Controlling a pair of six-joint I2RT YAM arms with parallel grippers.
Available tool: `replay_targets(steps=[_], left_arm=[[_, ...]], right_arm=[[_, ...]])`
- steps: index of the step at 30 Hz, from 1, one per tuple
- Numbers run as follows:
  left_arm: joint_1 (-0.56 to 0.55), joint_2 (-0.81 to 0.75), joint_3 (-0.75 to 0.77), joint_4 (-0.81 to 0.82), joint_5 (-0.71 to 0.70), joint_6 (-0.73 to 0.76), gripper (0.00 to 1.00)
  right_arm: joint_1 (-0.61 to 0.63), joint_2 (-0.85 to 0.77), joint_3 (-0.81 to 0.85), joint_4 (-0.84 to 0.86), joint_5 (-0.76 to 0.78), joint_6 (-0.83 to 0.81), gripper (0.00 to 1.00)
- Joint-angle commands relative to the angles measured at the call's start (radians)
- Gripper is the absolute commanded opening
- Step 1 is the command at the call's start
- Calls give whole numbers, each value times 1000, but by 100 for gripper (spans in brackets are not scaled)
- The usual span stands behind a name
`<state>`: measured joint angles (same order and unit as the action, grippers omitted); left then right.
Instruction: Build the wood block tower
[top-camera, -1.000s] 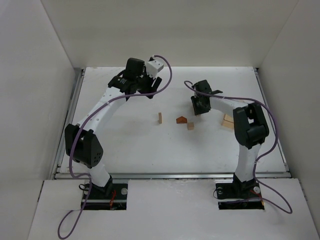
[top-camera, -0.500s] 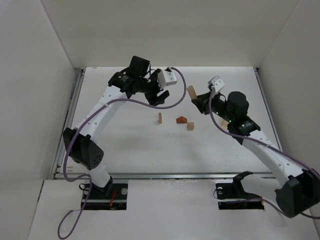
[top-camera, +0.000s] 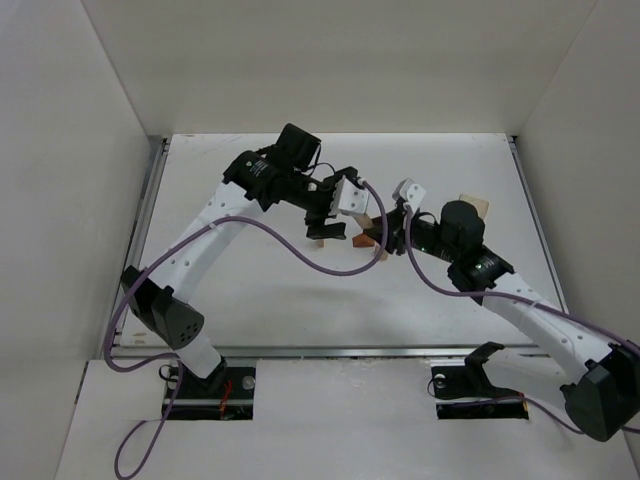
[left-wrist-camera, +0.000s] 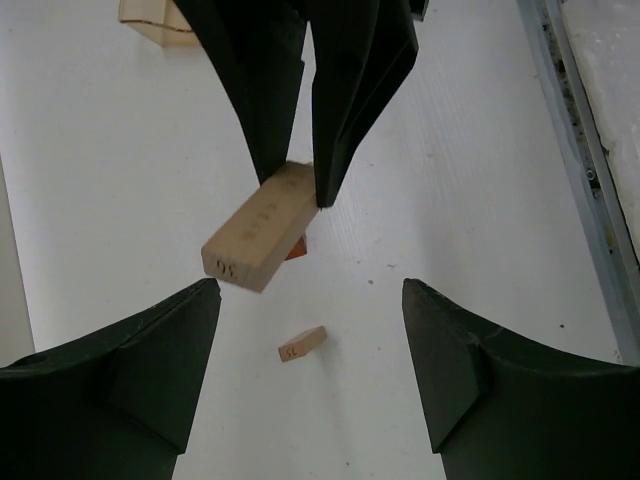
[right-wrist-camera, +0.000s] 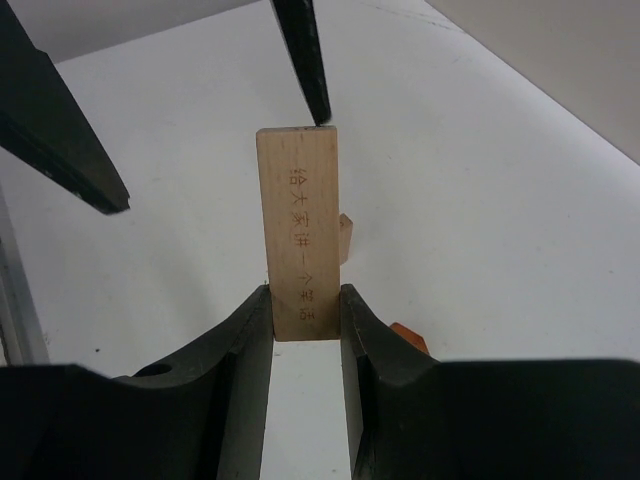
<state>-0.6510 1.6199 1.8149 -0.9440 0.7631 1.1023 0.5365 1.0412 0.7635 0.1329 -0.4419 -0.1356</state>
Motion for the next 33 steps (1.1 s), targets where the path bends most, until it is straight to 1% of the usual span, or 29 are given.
replay_targets(steps=[1,2,4,6,11,14,16,17,21,23,24,25,28,29,33], left_arm=[[-42,-23,34,-10,41,48,71],[-42,-23,34,-10,32,33,71],[-55,-5,34,-1,21,33,71],[-55,-5,34,8,21,-1,71],[-55,-5,34,31,21,-30,71],[-55,-5,34,31,-10,-30,71],[-55,5,15,31,-39,-30,69],[-55,5,15,31,-39,-30,66],[-55,5,-3,31,-41,-21,64],[-64,5,-3,69,-53,-57,64],[-64,5,-3,82,-53,-70,62],[-73,5,6,91,-53,-79,57],[-82,5,6,91,-64,-79,55],[-82,5,6,91,-64,-79,51],[-82,14,-3,73,-64,-79,44]], right_arm=[[28,-32,2,16,6,-22,0],[54,-32,2,16,17,-22,0],[63,-41,-7,16,28,-32,0],[85,-41,-16,5,39,-32,0],[94,-61,-26,-4,57,-55,0],[103,-61,-26,-4,66,-55,0],[103,-61,-26,-4,75,-64,0],[103,-61,-26,-4,75,-64,0],[103,-61,-26,5,75,-64,0],[103,-61,-26,16,75,-64,0],[103,-61,-26,16,75,-64,0],[103,-61,-26,16,75,-64,0],[103,-61,-26,16,75,-64,0],[103,-52,-26,16,75,-64,0],[103,-52,-26,25,94,-64,0]])
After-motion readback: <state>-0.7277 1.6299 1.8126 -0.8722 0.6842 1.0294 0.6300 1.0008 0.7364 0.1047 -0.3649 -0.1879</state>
